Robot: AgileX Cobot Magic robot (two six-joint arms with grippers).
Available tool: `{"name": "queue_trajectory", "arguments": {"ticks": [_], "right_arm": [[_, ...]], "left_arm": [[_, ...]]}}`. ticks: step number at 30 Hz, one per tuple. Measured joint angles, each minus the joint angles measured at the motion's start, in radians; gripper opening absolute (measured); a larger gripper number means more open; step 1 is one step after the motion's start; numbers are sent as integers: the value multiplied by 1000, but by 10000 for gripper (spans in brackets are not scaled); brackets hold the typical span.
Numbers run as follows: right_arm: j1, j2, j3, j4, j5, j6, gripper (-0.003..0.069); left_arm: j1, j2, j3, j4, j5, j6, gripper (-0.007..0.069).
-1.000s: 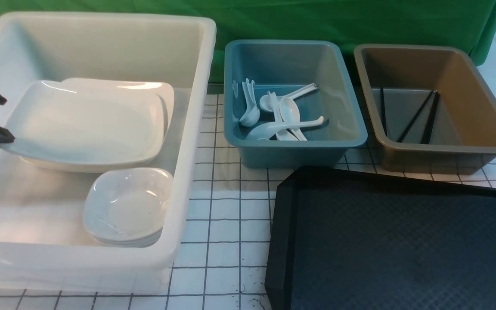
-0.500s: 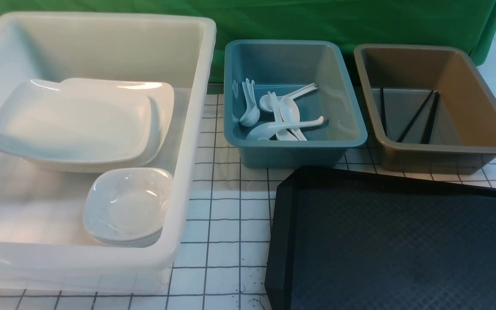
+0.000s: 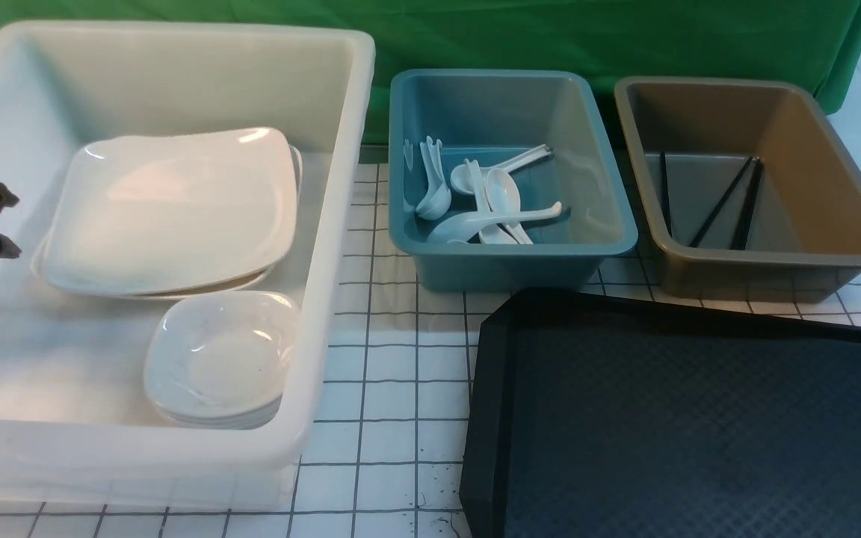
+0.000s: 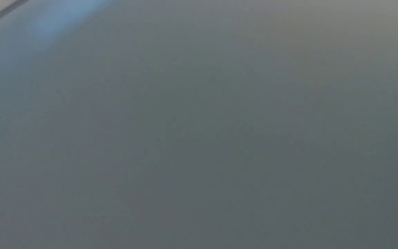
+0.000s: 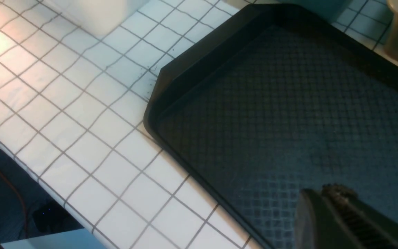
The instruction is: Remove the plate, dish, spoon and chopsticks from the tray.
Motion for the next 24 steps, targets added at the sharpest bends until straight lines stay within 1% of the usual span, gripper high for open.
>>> {"name": "queue_trajectory", "arguments": {"ticks": [3, 5, 7, 9, 12, 13, 14, 15, 18, 20, 24], "right_arm": [[0, 0, 0, 0, 0, 20, 73], [0, 0, 0, 0, 0, 22, 73], [0, 0, 0, 0, 0, 22, 73], [0, 0, 0, 0, 0, 22, 73], [0, 0, 0, 0, 0, 22, 73], [0, 0, 0, 0, 0, 22, 73], [0, 0, 0, 0, 0, 22, 73], [0, 0, 0, 0, 0, 23, 73], [0, 0, 0, 0, 0, 23, 73], [0, 0, 0, 0, 0, 23, 73], [0, 0, 0, 0, 14, 23, 73]], "left_arm": [[0, 0, 0, 0, 0, 0, 367], [0, -2, 0, 0, 3, 0, 381], [0, -4, -6, 0, 28, 0, 374], [0, -4, -27, -1, 87, 0, 325], [-13, -4, -62, 7, 161, 6, 192], [-24, -2, -76, 23, 181, 13, 134], [-27, -2, -78, 32, 186, 18, 123], [-55, 4, -99, 73, 206, 26, 45], [-99, 32, -111, 142, 211, 32, 1], [-123, 69, -112, 181, 203, 34, -6], [-130, 126, -112, 218, 175, 34, -8]]}}
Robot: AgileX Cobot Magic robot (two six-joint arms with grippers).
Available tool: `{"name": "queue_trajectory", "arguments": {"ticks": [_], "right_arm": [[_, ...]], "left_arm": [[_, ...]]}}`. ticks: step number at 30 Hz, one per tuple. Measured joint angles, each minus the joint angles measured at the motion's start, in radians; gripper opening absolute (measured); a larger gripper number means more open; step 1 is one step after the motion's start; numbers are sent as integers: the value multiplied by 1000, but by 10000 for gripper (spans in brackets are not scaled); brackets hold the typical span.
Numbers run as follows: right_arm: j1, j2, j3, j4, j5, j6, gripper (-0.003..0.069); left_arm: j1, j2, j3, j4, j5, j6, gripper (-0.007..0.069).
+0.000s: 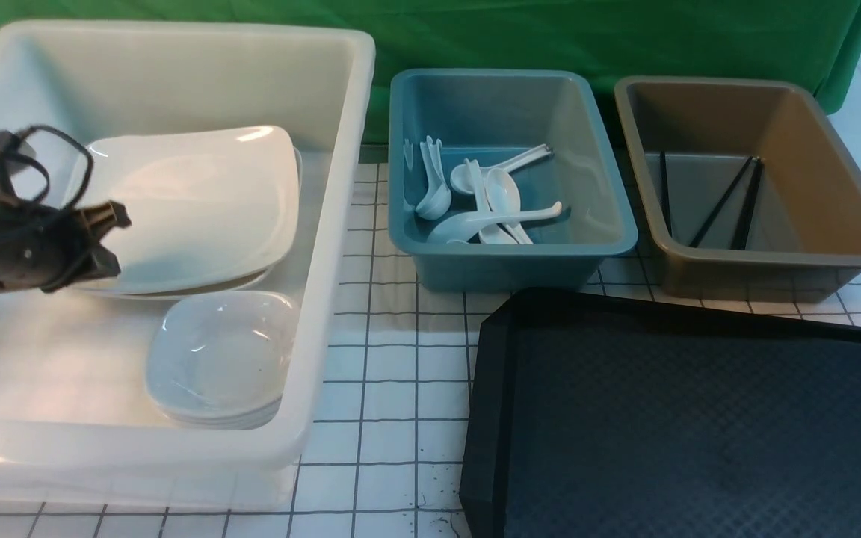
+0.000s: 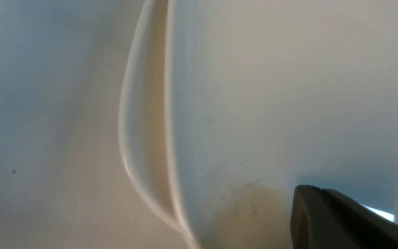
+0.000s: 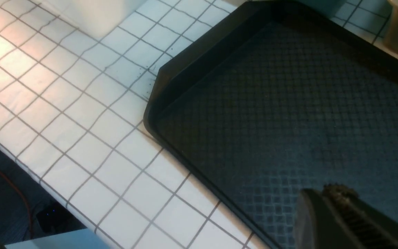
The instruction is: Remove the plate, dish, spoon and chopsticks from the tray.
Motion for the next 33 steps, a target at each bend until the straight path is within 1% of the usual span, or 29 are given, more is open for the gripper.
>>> {"name": "queue_trajectory", "arguments": {"ticks": [2, 6, 11, 14, 15, 16, 17, 18, 21, 24, 28, 31, 33], "right_arm": [[0, 0, 0, 0, 8, 0, 73], [0, 0, 0, 0, 25, 2, 73], [0, 0, 0, 0, 28, 15, 73], [0, 0, 0, 0, 43, 18, 73], [0, 0, -1, 0, 57, 18, 73], [0, 0, -1, 0, 57, 18, 73], [0, 0, -14, 1, 91, 18, 73], [0, 0, -25, 1, 111, 18, 73], [0, -1, -62, 1, 139, 17, 73], [0, -1, -98, 1, 139, 14, 73], [0, -1, -141, 0, 139, 10, 73], [0, -1, -159, -1, 139, 2, 73], [0, -2, -170, -1, 139, -19, 73]], "left_arm": [[0, 11, -5, 5, -26, 0, -8], [0, 19, -10, 78, -134, 0, -6], [0, 19, -10, 125, -208, -7, -6], [2, 9, -9, 156, -229, -56, -5], [8, 2, -8, 192, -235, -90, -3], [9, 0, -8, 197, -235, -90, -3], [25, -24, -8, 265, -241, -142, -3], [33, -34, -7, 285, -243, -165, -3], [64, -98, -7, 367, -234, -250, -3], [93, -159, -7, 406, -232, -278, -3], [146, -240, -7, 418, -212, -309, -3], [152, -291, -7, 417, -112, -334, -3], [149, -322, -7, 391, -34, -352, -3]]}}
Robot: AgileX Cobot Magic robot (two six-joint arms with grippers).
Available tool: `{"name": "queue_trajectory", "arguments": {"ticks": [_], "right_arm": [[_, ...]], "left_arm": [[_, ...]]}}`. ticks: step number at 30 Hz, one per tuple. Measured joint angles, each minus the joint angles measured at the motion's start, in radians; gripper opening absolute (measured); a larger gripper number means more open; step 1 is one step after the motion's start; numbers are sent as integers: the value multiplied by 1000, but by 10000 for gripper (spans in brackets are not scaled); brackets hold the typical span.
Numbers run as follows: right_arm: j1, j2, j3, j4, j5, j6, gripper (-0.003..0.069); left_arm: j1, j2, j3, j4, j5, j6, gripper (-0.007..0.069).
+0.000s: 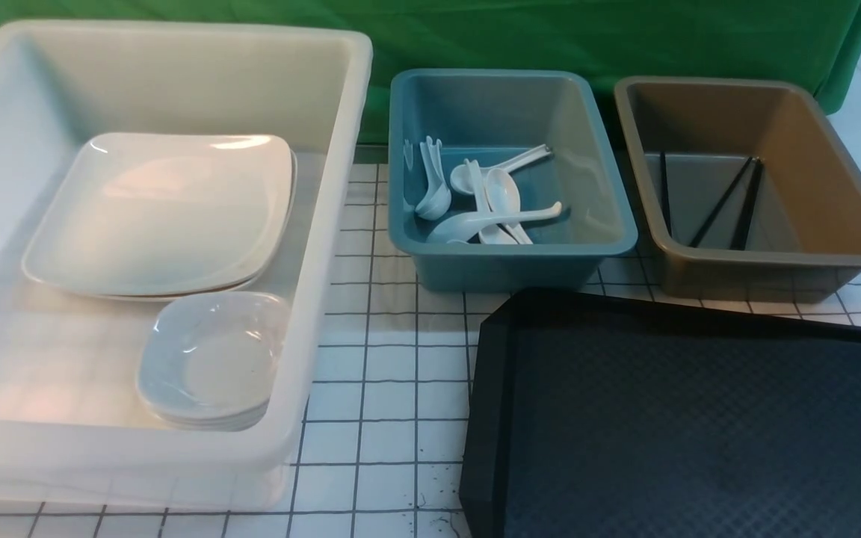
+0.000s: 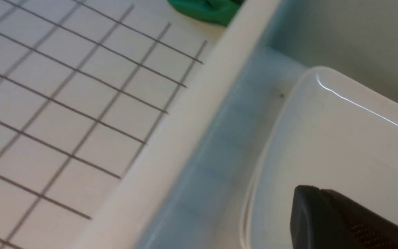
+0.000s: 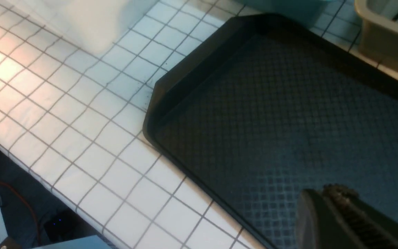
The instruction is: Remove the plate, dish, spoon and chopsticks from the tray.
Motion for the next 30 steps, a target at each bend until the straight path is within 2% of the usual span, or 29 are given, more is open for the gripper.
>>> {"name": "queue_trajectory", "arguments": {"ticks": [2, 5, 9, 13, 18, 22, 24, 25, 27, 30], "right_arm": [[0, 0, -9, -1, 0, -13, 73], [0, 0, -56, 1, 0, -19, 73], [0, -4, -119, 4, 0, -26, 51], [0, -34, -140, 8, 0, -41, 30], [0, -96, -125, 8, -6, -60, 30], [0, -131, -28, 6, -199, -115, 30], [0, -131, 52, 5, -388, -124, 30], [0, -131, 52, 5, -388, -124, 30], [0, -121, 150, 6, -625, -131, 30], [0, -108, 230, 7, -829, -138, 31]], "left_arm": [[-1, -21, 0, -23, 46, -3, -3], [-1, -81, 0, -124, 194, -3, -3], [-1, -154, 0, -214, 363, 74, -3], [-2, -221, 0, -257, 512, 144, -3], [-2, -288, 0, -269, 582, 188, -3], [-2, -321, 0, -270, 592, 197, -3], [-2, -323, 0, -270, 610, 200, -3], [-2, -323, 0, -270, 613, 201, -3], [-2, -323, 0, -270, 655, 204, -3], [-2, -324, 0, -270, 698, 204, -3]]}}
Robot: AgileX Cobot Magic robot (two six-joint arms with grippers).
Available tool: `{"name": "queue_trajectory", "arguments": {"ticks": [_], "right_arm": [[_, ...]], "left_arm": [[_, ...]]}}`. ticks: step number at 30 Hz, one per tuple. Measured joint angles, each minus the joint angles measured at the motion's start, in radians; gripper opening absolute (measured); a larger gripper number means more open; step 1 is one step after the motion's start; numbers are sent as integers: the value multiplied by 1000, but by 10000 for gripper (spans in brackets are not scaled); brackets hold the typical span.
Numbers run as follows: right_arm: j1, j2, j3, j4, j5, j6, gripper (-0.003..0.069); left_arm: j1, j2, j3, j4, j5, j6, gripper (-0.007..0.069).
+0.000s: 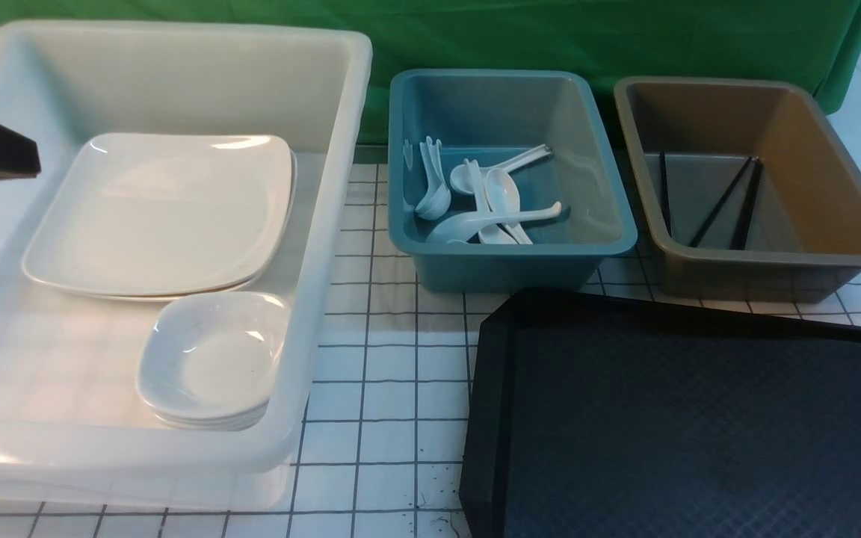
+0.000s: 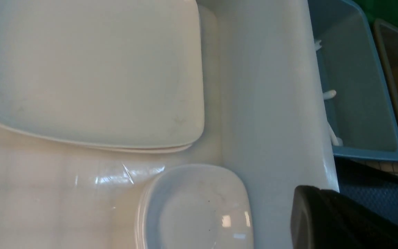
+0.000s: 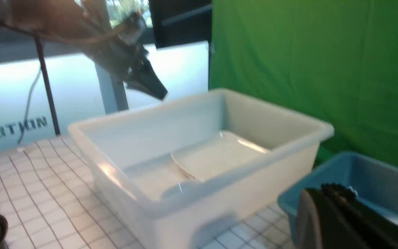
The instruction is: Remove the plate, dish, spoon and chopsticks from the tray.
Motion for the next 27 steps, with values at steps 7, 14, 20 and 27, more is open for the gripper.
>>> {"name": "queue_trajectory", "arguments": {"ticks": [7, 14, 20, 27], "right_arm": [[0, 10, 58, 0, -109, -1, 41], [0, 10, 61, 0, -57, -1, 55], [0, 10, 61, 0, -49, -1, 66], [0, 10, 61, 30, -46, -1, 77]], "left_arm": [[0, -3, 0, 14, 17, 0, -3], [0, -13, 0, 12, 145, -74, -3], [0, -90, 0, -19, 196, -105, -3], [0, -182, 0, -23, 199, -106, -3]]}}
